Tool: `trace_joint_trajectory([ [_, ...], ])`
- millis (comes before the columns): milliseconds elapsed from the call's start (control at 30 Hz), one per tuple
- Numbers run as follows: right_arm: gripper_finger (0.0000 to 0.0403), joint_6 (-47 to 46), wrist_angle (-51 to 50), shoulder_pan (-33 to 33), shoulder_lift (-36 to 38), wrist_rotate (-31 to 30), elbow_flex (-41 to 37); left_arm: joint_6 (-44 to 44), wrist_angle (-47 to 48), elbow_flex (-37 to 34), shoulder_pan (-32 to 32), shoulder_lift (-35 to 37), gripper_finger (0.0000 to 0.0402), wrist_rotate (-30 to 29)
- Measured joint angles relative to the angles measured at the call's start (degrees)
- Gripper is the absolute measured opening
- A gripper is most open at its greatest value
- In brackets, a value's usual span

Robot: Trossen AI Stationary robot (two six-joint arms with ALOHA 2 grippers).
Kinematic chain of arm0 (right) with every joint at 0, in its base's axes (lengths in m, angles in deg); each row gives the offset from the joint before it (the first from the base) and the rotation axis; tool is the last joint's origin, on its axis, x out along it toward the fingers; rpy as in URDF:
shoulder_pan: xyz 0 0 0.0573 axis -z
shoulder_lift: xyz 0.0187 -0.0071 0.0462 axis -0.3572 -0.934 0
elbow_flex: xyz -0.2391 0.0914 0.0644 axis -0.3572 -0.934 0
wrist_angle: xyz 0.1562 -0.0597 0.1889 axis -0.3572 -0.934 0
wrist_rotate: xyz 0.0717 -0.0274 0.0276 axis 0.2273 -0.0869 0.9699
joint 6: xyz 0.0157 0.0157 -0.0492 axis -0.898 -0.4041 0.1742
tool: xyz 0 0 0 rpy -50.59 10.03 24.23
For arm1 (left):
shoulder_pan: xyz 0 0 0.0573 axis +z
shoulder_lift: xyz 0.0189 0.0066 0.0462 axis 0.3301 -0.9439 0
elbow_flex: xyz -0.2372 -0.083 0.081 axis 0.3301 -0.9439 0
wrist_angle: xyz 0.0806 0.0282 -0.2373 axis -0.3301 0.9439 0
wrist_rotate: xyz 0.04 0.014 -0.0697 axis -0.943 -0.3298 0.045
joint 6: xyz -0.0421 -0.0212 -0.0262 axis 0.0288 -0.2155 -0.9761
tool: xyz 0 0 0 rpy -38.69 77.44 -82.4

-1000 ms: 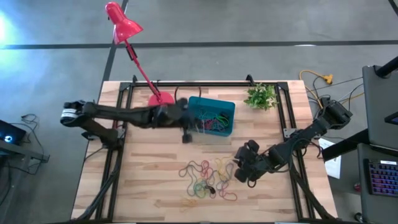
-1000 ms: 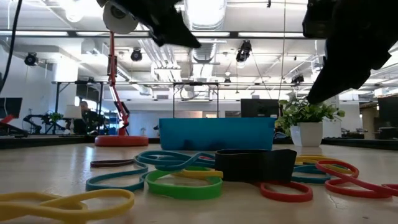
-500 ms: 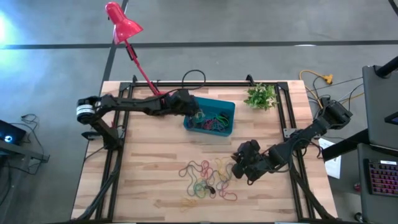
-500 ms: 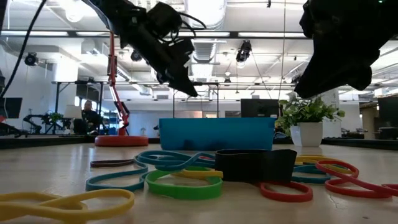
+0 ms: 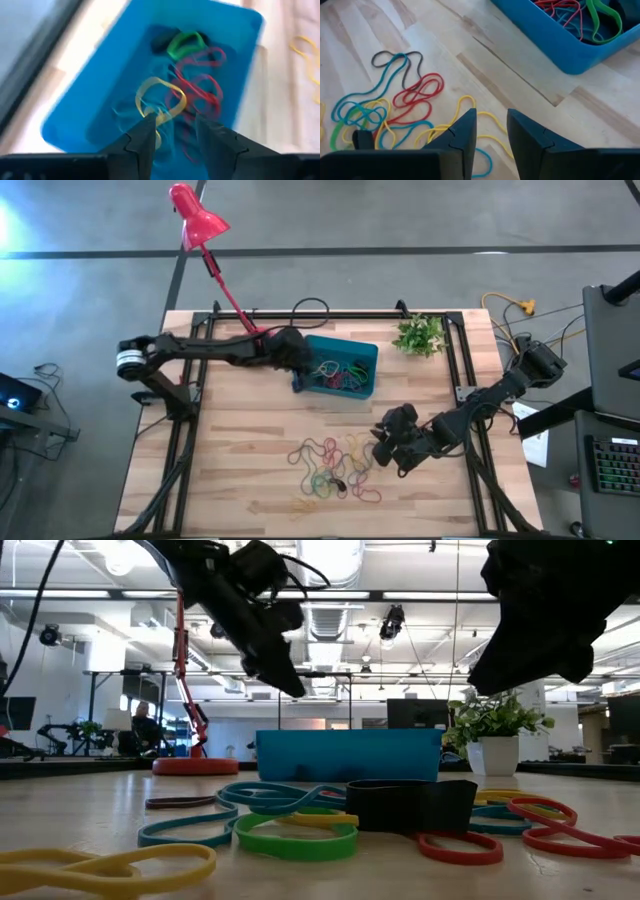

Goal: Pick and place rubber bands into bin
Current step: Put the yellow rubber band into the blue bin

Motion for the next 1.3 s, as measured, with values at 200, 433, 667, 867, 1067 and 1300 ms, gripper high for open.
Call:
trace_joint_trajectory([
  [200,0.01,8.6,0.4,0.5,0.0,0.3,0.0,-3.9,10.9,-1.7,-2.2,4.0,0.0125,6.0],
  [433,0.01,26.5,5.5,4.5,0.0,8.9,-0.1,-7.5,14.4,-5.7,-6.9,8.7,0.0125,6.2],
  [667,0.0092,39.0,9.4,10.2,-3.2,22.8,-0.1,-14.3,11.6,-12.0,-9.1,12.2,0.0125,5.4],
  [867,0.0083,40.0,10.3,13.1,-6.9,24.7,-0.1,-20.4,8.0,-16.8,-10.2,15.0,0.0125,5.4],
  [1067,0.0077,50.2,12.5,13.7,-10.8,29.5,-0.1,-23.3,6.9,-19.3,-11.4,18.0,0.0125,5.3],
  [1300,0.0086,54.7,14.0,14.8,-12.8,30.2,-0.1,-24.1,6.8,-19.4,-11.7,19.9,0.0125,5.2],
])
